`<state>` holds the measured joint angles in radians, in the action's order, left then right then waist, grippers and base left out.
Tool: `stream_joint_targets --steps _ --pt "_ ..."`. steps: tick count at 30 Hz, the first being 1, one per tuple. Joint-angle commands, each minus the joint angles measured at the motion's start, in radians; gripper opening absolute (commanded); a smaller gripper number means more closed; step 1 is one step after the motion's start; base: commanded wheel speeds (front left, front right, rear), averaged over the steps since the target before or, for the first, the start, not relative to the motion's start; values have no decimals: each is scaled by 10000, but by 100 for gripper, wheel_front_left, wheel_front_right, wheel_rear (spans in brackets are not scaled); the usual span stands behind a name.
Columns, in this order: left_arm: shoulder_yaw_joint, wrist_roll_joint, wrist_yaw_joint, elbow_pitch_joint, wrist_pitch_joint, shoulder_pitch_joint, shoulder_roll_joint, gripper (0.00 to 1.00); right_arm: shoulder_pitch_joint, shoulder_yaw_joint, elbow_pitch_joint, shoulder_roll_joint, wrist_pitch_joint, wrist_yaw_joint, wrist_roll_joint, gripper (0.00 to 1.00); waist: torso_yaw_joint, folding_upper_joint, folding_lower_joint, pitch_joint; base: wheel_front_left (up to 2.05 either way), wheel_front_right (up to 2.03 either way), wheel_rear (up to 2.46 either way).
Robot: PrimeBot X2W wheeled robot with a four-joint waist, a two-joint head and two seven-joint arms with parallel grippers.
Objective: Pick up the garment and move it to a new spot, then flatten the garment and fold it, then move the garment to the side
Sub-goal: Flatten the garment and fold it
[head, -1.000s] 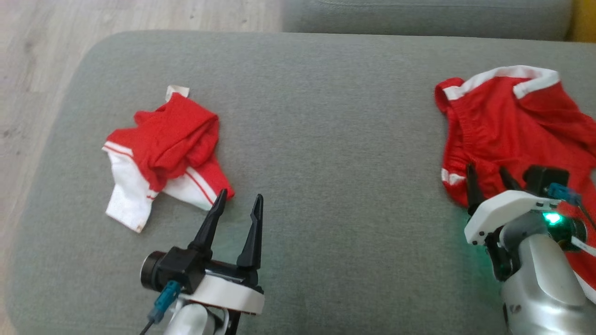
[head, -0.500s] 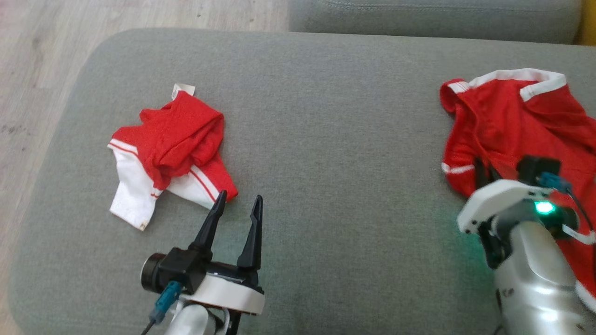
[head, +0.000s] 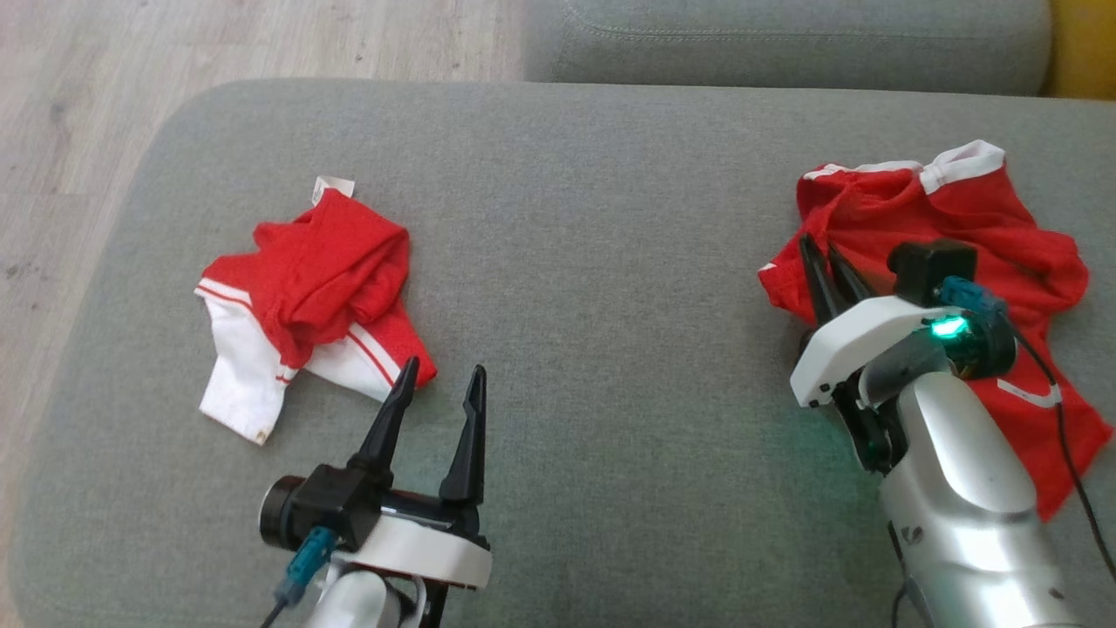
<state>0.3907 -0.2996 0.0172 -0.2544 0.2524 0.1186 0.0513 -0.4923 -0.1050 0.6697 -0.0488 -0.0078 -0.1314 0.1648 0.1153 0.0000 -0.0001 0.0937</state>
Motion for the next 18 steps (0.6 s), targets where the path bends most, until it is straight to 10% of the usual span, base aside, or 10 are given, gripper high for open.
stream_joint_targets --steps 1,15,17,18 --pt "-321 26 -29 319 93 247 -11 100 -92 -163 -456 -14 104 7 -185 0 53 0 1 55 0 0 0" --pt "-29 -125 -26 321 93 597 -11 100 -1513 1632 738 -14 1182 7 -2547 0 689 0 1 641 0 0 0" --pt "-3 -142 -35 321 93 645 -11 100 -1883 1722 1068 -14 940 7 -2736 100 738 0 1 741 0 0 0" --pt "10 -147 -39 317 93 667 -11 100 -2061 1784 1263 -14 816 7 -2844 100 752 0 1 779 0 0 0"
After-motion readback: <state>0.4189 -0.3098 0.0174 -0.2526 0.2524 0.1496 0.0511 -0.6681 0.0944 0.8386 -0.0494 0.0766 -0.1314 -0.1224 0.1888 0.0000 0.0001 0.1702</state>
